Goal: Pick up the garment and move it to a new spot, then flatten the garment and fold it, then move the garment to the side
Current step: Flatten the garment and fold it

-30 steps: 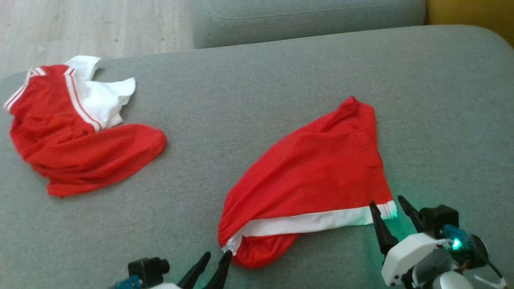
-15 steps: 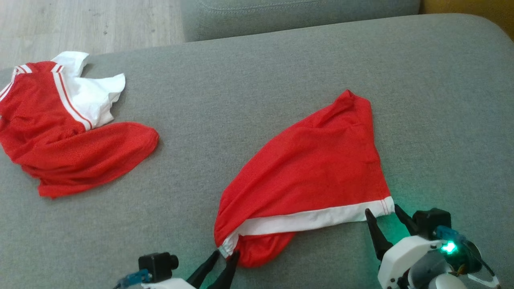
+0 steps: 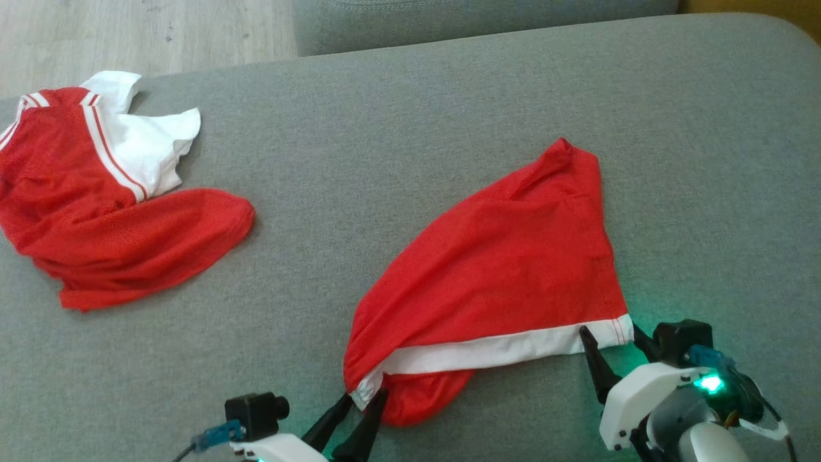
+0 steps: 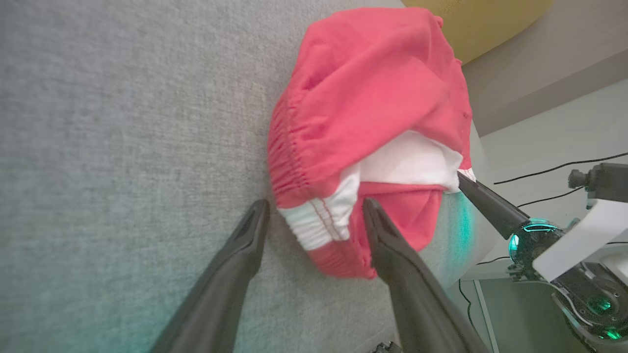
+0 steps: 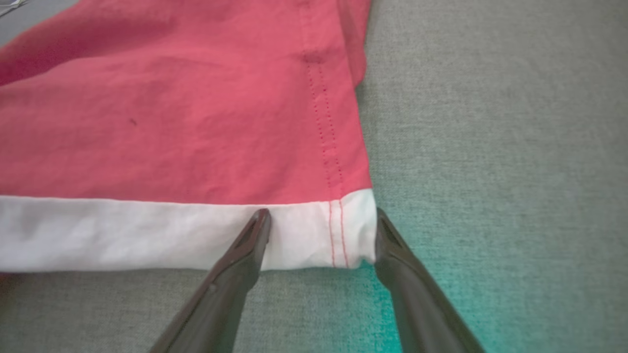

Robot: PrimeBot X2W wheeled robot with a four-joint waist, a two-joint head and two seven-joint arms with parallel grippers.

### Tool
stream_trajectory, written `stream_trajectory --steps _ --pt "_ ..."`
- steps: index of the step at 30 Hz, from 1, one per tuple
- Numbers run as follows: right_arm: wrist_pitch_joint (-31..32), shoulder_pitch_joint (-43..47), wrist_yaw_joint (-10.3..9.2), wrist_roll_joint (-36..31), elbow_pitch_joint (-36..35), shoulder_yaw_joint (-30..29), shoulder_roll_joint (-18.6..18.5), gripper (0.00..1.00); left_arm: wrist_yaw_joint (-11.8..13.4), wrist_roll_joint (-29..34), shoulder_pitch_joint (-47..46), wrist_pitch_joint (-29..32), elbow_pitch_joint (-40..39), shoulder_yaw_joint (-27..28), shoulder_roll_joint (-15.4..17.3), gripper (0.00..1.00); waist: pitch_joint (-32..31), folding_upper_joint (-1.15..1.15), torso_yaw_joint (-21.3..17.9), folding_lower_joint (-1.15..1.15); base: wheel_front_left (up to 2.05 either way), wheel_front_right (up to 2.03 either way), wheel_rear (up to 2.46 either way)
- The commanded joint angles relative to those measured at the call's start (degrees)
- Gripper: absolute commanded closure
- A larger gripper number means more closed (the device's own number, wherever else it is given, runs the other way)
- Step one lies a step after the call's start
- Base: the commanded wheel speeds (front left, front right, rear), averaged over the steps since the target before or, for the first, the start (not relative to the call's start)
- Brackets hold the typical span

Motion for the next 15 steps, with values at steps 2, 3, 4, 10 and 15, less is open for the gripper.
stream_trajectory --steps 2,3,4,10,15 --pt "0.25 -1.9 0.42 0.32 -1.33 1.55 -0.19 0.0 -0.33 -0.52 -2.29 -0.8 -0.8 0.89 0.72 0.0 0.09 0.0 -0.08 0.0 0.0 0.0 0.0" --pt "0.34 -1.94 0.42 0.31 -1.2 1.56 -0.18 0.0 -0.33 -0.72 -2.44 -1.02 -0.66 0.7 0.78 0.0 0.15 0.0 -0.11 0.0 0.0 0.0 0.0" --pt "0.43 -2.0 0.42 0.29 -1.08 1.6 -0.18 0.0 -0.33 -0.91 -2.58 -1.22 -0.53 0.51 0.83 0.0 0.22 0.0 -0.14 0.0 0.0 0.0 0.0" --pt "1.26 -2.81 0.42 0.78 -0.13 2.03 -0.15 0.0 -0.33 -2.31 -3.95 -1.72 0.1 -1.08 1.22 0.09 0.99 0.0 -0.17 0.0 0.0 0.0 0.0" --pt "2.88 -4.11 0.42 2.06 1.76 2.15 -0.12 0.03 -0.33 -3.5 -5.49 -2.79 0.75 -2.17 1.69 0.65 1.84 0.0 -0.13 0.0 0.0 0.0 0.0"
